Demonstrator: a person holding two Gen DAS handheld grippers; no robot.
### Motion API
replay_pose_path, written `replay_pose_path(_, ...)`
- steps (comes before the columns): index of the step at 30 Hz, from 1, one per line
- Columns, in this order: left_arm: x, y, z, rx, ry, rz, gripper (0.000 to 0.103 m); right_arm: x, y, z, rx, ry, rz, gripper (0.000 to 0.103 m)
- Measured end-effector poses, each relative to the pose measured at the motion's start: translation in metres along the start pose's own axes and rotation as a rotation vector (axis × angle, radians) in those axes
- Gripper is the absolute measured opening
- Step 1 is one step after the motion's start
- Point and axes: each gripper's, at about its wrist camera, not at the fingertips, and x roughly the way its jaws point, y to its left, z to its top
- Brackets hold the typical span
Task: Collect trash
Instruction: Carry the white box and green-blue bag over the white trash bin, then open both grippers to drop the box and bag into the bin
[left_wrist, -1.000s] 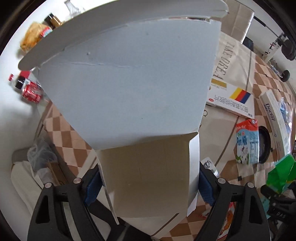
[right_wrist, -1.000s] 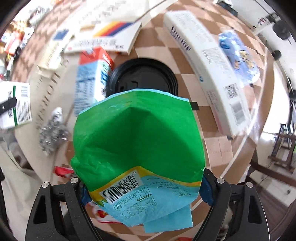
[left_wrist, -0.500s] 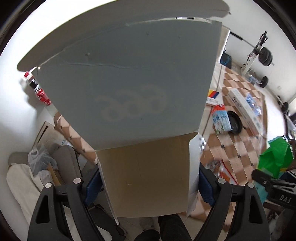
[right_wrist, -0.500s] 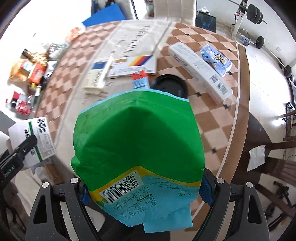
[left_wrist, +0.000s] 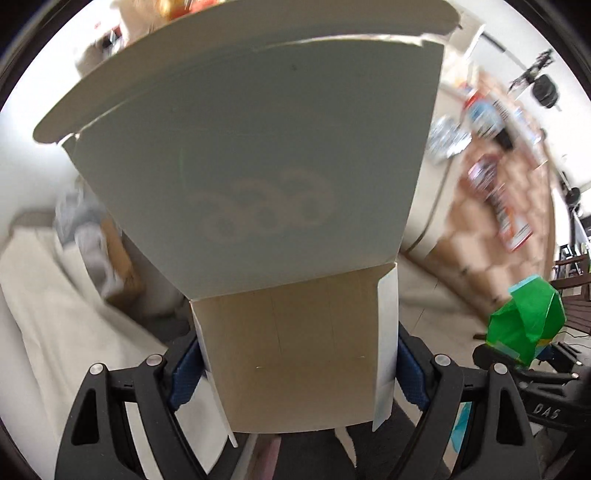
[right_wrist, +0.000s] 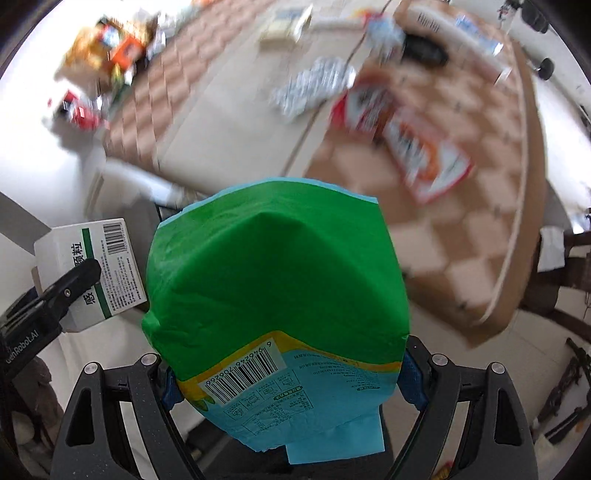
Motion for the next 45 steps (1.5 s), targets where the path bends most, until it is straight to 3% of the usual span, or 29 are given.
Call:
replay_pose_path(6, 0.114, 0.002, -0.029, -0.05, 0.149, 0.001, 0.086, 0.117, 0.005, -0.046, -0.025, 0.177, -0.023, 0.089)
replay_pose_path(12, 0.247, -0.021, -0.036, -0.06, 0.3, -0.061, 0.086, 0.241, -0.022, -0.073, 0.024, 0.292, -0.034, 0.089)
replay_pose_path(19, 0.397, -0.061, -0.032, -0.057, 0.433, -0.152, 0.086, 0.363, -0.07, -0.062, 0.102, 0.33, -0.029, 0.089)
replay_pose_path(25, 0.483, -0.084, -0.036, -0.072, 0.571, -0.254, 0.088, 0.451, -0.092, -0.037, 0.122, 0.4, 0.0, 0.089)
replay_pose_path(28, 0.503, -0.086, -0.041, -0.087, 0.63, -0.304, 0.09, 0.479, -0.099, -0.028, 0.117, 0.428, 0.008, 0.089)
replay_pose_path(32, 0.513, -0.093, -0.044, -0.098, 0.641, -0.313, 0.092, 0.501, -0.104, -0.011, 0.135, 0.433, 0.031, 0.095)
replay_pose_path(35, 0.507, -0.072, -0.031, -0.124, 0.645, -0.334, 0.101, 0.502, -0.11, -0.009, 0.139, 0.429, 0.03, 0.101)
replay_pose_path(38, 0.503, -0.064, -0.031, -0.136, 0.657, -0.358, 0.101, 0.505, -0.109, -0.007, 0.148, 0.438, 0.046, 0.102)
replay_pose_path(45, 0.482, -0.02, -0.017, -0.107, 0.594, -0.285, 0.101, 0.499, -0.108, -0.008, 0.158, 0.432, 0.031, 0.102)
